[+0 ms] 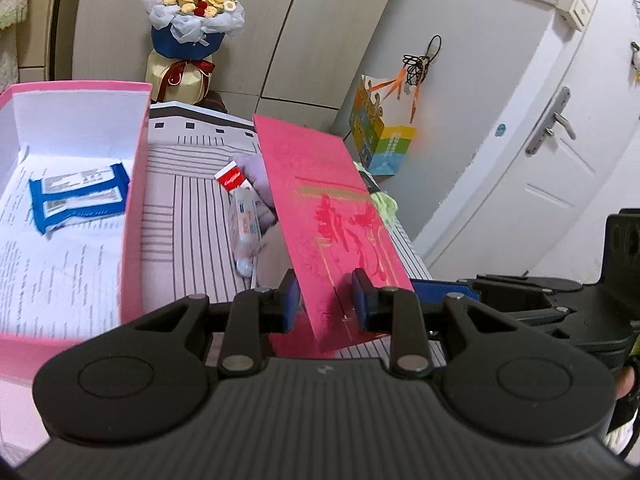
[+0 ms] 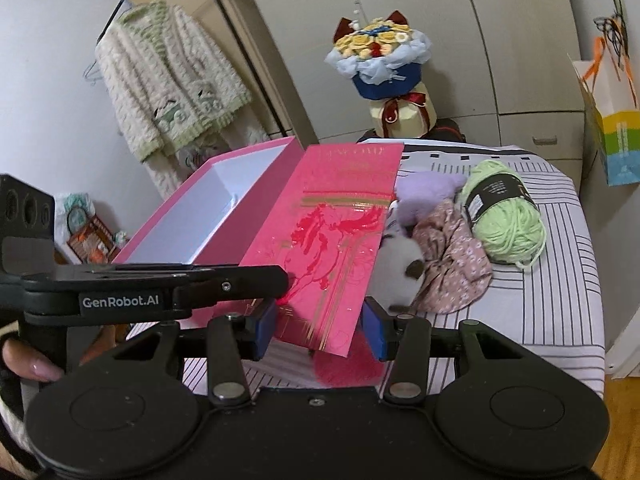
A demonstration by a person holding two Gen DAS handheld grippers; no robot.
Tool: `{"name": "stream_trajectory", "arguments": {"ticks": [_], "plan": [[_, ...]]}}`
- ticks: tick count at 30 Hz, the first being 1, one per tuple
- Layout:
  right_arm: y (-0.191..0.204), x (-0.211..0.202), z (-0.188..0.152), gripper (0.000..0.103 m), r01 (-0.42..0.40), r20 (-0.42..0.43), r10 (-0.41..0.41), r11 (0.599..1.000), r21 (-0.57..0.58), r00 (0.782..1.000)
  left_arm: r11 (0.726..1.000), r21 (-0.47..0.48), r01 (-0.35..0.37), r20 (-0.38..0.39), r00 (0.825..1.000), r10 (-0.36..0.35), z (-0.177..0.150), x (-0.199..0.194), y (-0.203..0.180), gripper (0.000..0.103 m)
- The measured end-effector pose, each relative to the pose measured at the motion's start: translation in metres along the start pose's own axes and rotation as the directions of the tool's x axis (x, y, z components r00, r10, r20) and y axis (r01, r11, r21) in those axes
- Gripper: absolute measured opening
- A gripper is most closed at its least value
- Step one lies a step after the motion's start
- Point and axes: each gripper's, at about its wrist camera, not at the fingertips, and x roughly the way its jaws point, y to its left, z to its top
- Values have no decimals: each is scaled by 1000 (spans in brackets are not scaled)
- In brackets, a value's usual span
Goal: Organize soft objects
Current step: 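Carry the red envelope with the left gripper over the pink box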
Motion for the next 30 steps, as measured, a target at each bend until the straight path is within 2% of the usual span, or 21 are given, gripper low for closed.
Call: {"name": "stream_trajectory", "arguments": {"ticks": [8, 17, 23, 30], "plan": [[46, -20, -15, 53, -8, -33, 6, 998, -63, 999, 1000, -3, -3, 13, 1000, 3, -21, -48, 6, 27], [88, -28, -12, 53, -64, -33, 61, 994, -94, 998, 1000, 23, -21, 69, 997, 19, -28, -99, 20, 27], [112, -8, 1, 53, -84, -29, 81, 989, -125, 996, 999, 16, -48, 103, 994, 46, -20, -116, 44, 27], [131, 34, 30, 53, -113, -34, 109, 984, -134, 993, 996, -18, -83, 124, 989, 85, 2, -122, 86, 27]]}}
